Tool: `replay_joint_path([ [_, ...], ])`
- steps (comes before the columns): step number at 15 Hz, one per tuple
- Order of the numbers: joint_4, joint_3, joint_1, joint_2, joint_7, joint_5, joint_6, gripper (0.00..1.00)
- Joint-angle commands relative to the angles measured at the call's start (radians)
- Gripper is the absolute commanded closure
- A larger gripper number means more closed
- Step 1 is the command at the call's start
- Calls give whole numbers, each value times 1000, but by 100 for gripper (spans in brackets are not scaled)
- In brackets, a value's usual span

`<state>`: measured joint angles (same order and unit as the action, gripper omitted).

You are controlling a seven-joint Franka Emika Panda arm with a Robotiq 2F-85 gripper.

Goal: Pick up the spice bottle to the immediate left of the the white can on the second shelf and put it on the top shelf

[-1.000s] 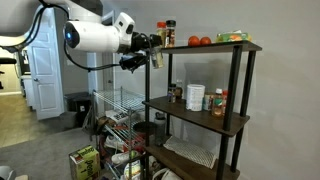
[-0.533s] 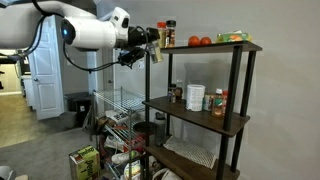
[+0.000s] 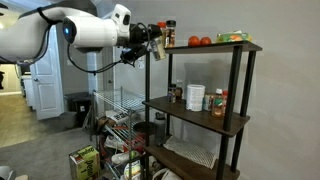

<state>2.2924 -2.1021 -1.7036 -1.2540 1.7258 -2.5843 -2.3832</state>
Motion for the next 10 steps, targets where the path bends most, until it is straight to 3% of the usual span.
replay_joint_path([
  [1, 8, 3, 53, -81, -90, -1, 52, 40],
  [10, 7, 10, 73, -99, -111, -2, 66, 40],
])
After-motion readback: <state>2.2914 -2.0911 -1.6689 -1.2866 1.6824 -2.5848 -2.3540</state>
